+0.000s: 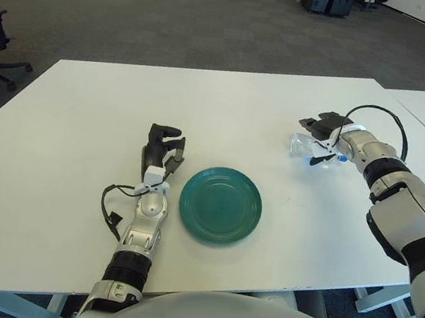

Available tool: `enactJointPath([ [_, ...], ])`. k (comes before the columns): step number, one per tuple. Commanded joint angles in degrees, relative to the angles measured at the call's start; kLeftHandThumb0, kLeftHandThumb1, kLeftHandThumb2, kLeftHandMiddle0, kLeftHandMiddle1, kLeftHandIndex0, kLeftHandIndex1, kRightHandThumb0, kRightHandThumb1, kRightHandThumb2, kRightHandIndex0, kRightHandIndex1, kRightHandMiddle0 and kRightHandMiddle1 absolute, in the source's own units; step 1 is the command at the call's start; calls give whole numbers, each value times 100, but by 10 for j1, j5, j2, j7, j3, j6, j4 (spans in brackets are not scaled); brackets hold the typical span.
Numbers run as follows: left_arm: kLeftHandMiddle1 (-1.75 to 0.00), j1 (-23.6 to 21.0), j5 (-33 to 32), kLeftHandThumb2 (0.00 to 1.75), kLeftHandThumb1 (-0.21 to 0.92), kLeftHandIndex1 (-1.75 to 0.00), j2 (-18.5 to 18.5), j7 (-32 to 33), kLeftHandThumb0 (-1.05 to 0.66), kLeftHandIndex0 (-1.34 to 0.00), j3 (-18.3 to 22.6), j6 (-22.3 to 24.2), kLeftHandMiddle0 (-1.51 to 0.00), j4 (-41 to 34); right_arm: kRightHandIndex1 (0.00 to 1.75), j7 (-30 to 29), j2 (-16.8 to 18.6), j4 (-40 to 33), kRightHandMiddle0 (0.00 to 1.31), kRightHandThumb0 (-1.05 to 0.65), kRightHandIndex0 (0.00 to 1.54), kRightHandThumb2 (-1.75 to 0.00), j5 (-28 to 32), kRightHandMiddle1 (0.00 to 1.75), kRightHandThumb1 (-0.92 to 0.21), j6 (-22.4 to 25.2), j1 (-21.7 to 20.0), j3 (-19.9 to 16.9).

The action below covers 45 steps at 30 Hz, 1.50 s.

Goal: Put the bottle into the plate.

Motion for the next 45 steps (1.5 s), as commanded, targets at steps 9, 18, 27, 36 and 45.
enactJointPath([
  [9,-91,2,-1,43,92,-165,1,2,-35,-29,2,3,-61,-10,0,-9,20,11,0,-105,0,-20,-1,0,-92,25,13,0],
  [18,-90,5,-2,43,92,-164,0,1,-35,-29,2,8,-60,-15,0,-12,24,11,0,-105,0,-17,2,0,-92,20,14,-4],
  [27,-90,9,0,43,92,-164,-2,2,-35,-29,1,13,-60,-22,0,-12,27,12,0,-105,0,-16,5,0,-92,19,15,-7],
  [36,-90,12,-1,43,92,-164,-1,2,-35,-29,2,7,-60,-22,0,-8,31,19,0,-105,0,-14,9,0,-92,38,20,-14],
  [45,-90,12,-2,43,92,-165,0,2,-35,-29,3,6,-60,-21,0,-8,36,22,0,-105,0,-13,6,0,-92,51,24,-14],
])
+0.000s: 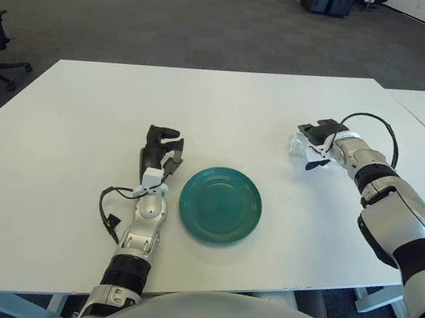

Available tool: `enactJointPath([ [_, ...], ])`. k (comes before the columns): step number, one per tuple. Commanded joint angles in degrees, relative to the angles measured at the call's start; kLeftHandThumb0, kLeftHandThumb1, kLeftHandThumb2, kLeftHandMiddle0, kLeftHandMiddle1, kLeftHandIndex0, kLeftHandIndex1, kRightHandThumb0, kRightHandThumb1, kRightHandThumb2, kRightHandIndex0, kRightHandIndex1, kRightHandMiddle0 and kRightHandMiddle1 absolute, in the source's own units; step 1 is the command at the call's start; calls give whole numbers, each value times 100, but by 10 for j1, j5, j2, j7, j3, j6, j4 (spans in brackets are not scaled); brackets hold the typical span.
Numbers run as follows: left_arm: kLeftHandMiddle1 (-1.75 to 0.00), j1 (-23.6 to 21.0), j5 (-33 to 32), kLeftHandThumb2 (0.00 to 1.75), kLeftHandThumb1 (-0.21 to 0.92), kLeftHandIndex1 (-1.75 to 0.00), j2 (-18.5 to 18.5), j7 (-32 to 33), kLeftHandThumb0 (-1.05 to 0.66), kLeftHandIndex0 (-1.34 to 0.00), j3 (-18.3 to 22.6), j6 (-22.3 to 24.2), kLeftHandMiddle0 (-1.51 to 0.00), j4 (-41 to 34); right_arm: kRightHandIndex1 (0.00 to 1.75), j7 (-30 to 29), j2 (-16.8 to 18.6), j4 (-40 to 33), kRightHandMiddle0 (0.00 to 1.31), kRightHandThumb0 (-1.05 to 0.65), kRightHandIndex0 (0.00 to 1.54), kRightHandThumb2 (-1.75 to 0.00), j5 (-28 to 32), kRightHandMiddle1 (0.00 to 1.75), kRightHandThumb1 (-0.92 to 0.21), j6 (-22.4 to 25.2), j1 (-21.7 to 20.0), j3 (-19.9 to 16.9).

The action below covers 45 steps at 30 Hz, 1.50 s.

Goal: Put the bottle into the plate.

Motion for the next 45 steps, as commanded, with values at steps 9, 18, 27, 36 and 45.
enactJointPath([
  [9,-90,-2,-1,43,92,-165,4,1,-35,-29,2,-8,-60,-2,0,-4,11,4,0,-105,0,-14,1,0,-92,15,4,-1],
  [18,-90,-2,-3,44,92,-166,7,-2,-35,-28,3,-6,-60,-3,0,-7,8,8,0,-105,0,-15,1,0,-92,34,5,-4],
  [27,-90,-1,-4,44,92,-165,7,-3,-35,-28,3,-5,-60,-5,0,-12,3,13,0,-105,0,-14,5,0,-92,52,12,-9],
  [36,-90,1,-5,43,92,-165,7,-5,-35,-29,3,-4,-59,-8,0,-10,6,15,0,-105,0,-12,5,0,-92,61,20,-14],
  [45,-91,5,-2,43,92,-165,7,-3,-35,-29,3,-3,-60,-13,0,-11,9,16,0,-105,0,-12,4,0,-92,65,29,-16],
])
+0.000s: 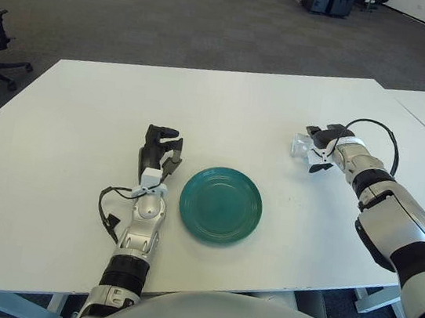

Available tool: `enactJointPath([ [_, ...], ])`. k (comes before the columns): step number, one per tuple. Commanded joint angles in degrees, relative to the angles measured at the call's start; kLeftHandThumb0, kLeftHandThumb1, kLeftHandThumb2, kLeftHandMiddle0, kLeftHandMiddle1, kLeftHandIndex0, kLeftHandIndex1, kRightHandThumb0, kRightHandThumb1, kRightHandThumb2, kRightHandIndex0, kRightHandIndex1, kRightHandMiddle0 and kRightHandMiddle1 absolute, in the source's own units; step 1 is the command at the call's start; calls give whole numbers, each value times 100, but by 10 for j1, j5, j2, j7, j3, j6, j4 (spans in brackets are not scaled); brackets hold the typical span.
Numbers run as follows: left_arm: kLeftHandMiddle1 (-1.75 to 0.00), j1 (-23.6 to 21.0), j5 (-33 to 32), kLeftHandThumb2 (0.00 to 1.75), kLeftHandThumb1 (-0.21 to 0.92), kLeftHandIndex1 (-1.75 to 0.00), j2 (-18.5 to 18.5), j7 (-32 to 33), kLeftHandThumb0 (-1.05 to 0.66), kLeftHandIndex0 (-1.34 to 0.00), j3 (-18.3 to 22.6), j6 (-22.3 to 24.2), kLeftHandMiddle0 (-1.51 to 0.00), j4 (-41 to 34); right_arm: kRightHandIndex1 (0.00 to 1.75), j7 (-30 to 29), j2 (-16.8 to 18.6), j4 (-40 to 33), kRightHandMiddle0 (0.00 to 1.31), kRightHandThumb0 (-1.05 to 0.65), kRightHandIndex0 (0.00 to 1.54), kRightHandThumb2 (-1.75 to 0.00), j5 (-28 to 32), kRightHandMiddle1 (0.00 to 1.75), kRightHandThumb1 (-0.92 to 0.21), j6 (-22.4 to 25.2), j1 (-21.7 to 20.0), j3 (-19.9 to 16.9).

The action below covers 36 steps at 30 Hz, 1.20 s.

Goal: Put the bottle into the plate.

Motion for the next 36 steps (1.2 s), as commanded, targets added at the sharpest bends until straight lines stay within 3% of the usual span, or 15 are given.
enactJointPath([
  [1,-91,1,-1,43,92,-165,4,-1,-35,-29,3,2,-60,-8,0,1,4,6,0,-105,0,-12,4,0,-92,6,14,-3],
  [32,-91,4,-3,42,92,-164,3,-3,-35,-30,5,8,-61,-12,2,-23,16,5,1,-104,4,-16,8,1,-92,-1,29,-19],
  [36,-91,5,-3,42,92,-164,2,-3,-35,-30,5,10,-61,-14,2,-31,16,4,0,-100,13,-13,10,25,-92,-4,30,-21],
])
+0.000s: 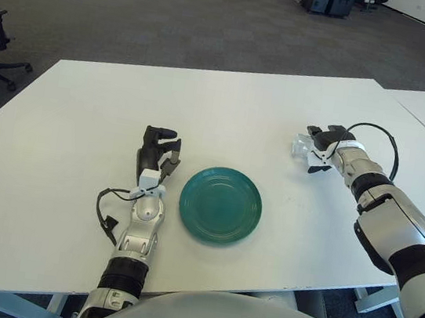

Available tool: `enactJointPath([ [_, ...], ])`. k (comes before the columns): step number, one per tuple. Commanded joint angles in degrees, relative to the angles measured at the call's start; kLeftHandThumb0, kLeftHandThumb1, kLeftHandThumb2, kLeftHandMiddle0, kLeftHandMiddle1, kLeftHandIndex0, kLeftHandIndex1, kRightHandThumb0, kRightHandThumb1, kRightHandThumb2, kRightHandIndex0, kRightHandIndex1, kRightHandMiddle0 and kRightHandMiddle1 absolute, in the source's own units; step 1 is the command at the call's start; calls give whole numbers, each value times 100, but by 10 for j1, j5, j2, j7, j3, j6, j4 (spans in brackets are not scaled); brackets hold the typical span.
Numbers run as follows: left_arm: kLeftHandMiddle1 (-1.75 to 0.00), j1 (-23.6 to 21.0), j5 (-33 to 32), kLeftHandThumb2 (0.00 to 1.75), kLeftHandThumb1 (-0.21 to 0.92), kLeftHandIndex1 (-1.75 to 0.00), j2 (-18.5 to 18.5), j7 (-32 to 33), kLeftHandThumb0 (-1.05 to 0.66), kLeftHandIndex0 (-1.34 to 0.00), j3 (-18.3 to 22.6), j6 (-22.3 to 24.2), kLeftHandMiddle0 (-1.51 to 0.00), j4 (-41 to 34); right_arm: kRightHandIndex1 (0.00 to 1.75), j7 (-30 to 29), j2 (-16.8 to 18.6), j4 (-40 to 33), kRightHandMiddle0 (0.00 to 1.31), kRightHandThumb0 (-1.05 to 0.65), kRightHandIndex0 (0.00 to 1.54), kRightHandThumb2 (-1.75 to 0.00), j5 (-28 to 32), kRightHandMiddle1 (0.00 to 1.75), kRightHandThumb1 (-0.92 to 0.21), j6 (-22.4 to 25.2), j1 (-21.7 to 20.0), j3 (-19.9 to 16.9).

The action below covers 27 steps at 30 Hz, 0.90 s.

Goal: Put the bottle into the plate.

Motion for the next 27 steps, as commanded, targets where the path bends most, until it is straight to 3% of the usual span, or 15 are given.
enactJointPath([
  [1,-91,-1,-3,42,92,-164,3,-3,-35,-30,2,6,-61,-6,2,-4,11,4,0,-100,14,-12,7,28,-92,-10,15,-3],
  [3,-91,-1,-3,42,92,-164,2,-3,-35,-30,1,7,-60,-7,14,-24,10,2,0,-92,22,-10,11,58,-91,-19,18,-7],
  [4,-91,-1,-3,42,92,-164,2,-3,-35,-30,1,7,-60,-8,34,-29,10,2,0,-87,22,-8,12,79,-89,-21,18,-8],
  [5,-91,0,-3,42,92,-164,2,-2,-35,-30,1,7,-60,-8,43,-40,10,1,0,-85,20,-8,16,87,-88,-23,20,-12],
  [7,-91,0,-2,42,92,-164,1,-2,-35,-30,1,7,-60,-8,75,-63,11,0,2,-71,25,-8,23,120,-83,-24,24,-19],
  [8,-91,0,-2,43,92,-164,1,-2,-35,-30,1,7,-60,-9,95,-69,12,1,3,-65,30,-22,24,140,-74,-24,25,-21],
  [10,-91,0,-2,43,92,-164,1,-2,-35,-30,1,6,-60,-8,115,-92,18,3,6,-59,34,-49,27,157,-57,-13,36,-25],
  [11,-91,1,-2,43,92,-164,1,-2,-35,-30,1,6,-60,-8,129,-104,20,5,13,-37,41,-68,28,163,-49,-8,41,-27],
  [13,-91,1,-2,43,92,-164,2,-2,-35,-30,1,4,-60,-7,153,-143,26,5,36,12,55,-104,37,170,-38,-2,51,-40],
  [16,-91,1,-1,43,92,-164,2,-3,-35,-30,1,3,-60,-7,167,-183,29,3,58,37,61,-127,50,173,-30,-8,57,-57],
  [21,-91,1,0,43,92,-164,2,-1,-35,-30,1,5,-60,-7,173,-221,30,2,77,48,67,-140,65,174,-24,-27,64,-76],
  [27,-91,2,2,42,92,-164,1,2,-35,-30,1,7,-60,-9,175,-227,28,2,86,51,69,-144,73,175,-21,-44,68,-88],
])
